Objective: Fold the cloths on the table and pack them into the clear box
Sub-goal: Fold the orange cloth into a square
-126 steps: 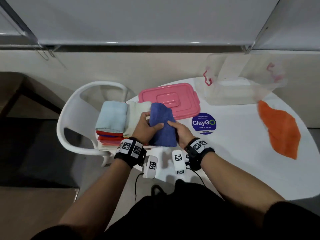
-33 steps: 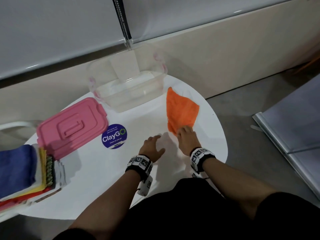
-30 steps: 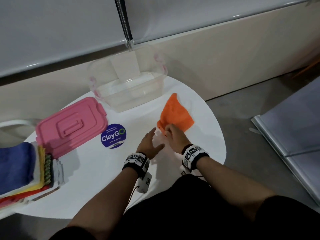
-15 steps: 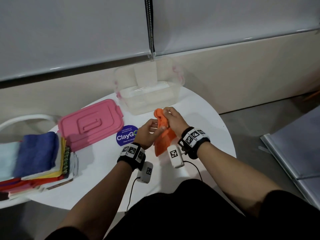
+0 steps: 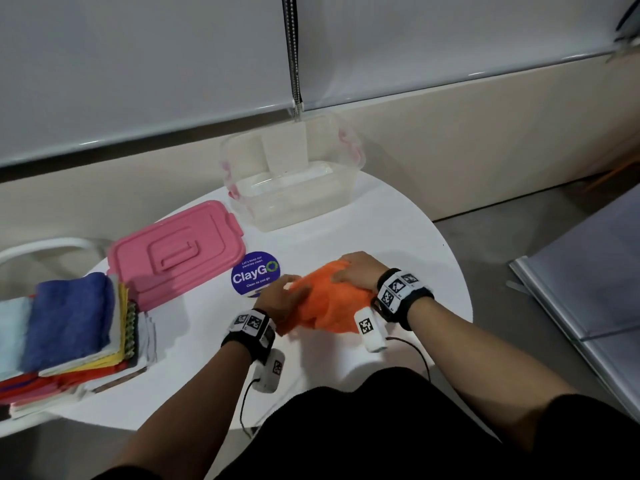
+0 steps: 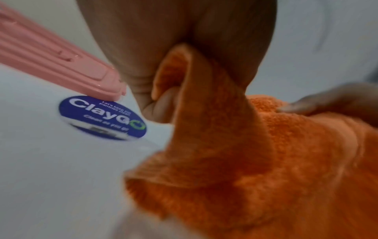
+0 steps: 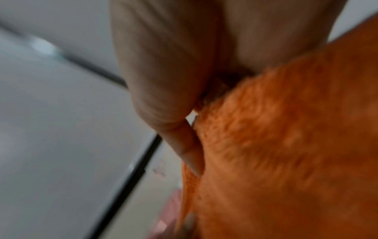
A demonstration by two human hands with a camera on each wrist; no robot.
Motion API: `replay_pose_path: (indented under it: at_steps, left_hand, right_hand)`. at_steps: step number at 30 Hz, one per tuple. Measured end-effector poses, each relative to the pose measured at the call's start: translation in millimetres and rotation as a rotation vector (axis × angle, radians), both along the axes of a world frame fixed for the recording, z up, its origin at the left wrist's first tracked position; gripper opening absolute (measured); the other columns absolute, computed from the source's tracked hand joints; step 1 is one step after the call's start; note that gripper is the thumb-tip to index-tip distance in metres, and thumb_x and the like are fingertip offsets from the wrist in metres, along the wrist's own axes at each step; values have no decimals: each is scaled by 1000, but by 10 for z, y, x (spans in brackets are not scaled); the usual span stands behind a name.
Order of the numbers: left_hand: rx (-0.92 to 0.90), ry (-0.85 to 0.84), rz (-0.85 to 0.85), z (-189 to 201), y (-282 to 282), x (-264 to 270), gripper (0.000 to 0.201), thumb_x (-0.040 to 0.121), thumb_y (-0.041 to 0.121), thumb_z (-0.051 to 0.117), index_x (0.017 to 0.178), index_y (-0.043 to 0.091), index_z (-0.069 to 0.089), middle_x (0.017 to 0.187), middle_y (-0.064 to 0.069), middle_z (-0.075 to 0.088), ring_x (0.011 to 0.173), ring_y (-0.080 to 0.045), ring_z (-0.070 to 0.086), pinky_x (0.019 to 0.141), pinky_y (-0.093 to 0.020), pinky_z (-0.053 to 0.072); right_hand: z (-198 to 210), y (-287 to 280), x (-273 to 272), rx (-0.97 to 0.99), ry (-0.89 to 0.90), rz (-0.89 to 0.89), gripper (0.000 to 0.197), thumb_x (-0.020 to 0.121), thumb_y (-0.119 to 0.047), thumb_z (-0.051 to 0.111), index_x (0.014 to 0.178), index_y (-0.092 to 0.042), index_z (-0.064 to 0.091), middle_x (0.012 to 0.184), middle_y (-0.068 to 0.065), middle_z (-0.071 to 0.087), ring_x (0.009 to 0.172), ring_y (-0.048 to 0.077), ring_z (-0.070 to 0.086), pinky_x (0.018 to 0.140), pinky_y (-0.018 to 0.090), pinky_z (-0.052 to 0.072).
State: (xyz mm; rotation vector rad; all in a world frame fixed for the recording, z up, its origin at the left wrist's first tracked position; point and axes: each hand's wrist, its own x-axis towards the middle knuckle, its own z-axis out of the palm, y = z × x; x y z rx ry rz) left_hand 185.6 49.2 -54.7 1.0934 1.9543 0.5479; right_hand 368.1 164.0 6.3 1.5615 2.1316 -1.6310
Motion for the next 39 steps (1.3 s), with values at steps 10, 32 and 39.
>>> replay_pose_path:
  at_steps: [10, 32, 39]
  left_hand:
    - [-256, 175, -355, -559, 137, 554, 69, 98, 36, 45, 154, 41, 5, 123, -19, 63, 112, -38, 60, 95, -40, 46]
    - [194, -608, -90, 1436, -33, -826, 48, 41, 48, 93, 71, 17, 73, 65, -4, 67, 53, -15, 62, 49, -20, 48]
    - [34, -156, 59, 757, -296, -1235, 24, 70, 29, 84, 88, 19, 73, 77, 0, 69, 78, -20, 65, 75, -39, 57]
  right_hand:
    - [-975, -187, 521, 197, -328, 304, 20, 98, -18, 42, 100, -12, 61, 161, 9, 23, 148, 22, 25, 115, 31, 29]
    - [558, 259, 79, -52, 404, -113, 17, 92, -33, 67, 91, -18, 73, 83, -5, 73, 78, 8, 68, 76, 22, 53]
    - [126, 93, -274, 77, 184, -81, 18, 92, -30, 66, 87, -14, 72, 77, -4, 66, 75, 13, 61, 71, 25, 47]
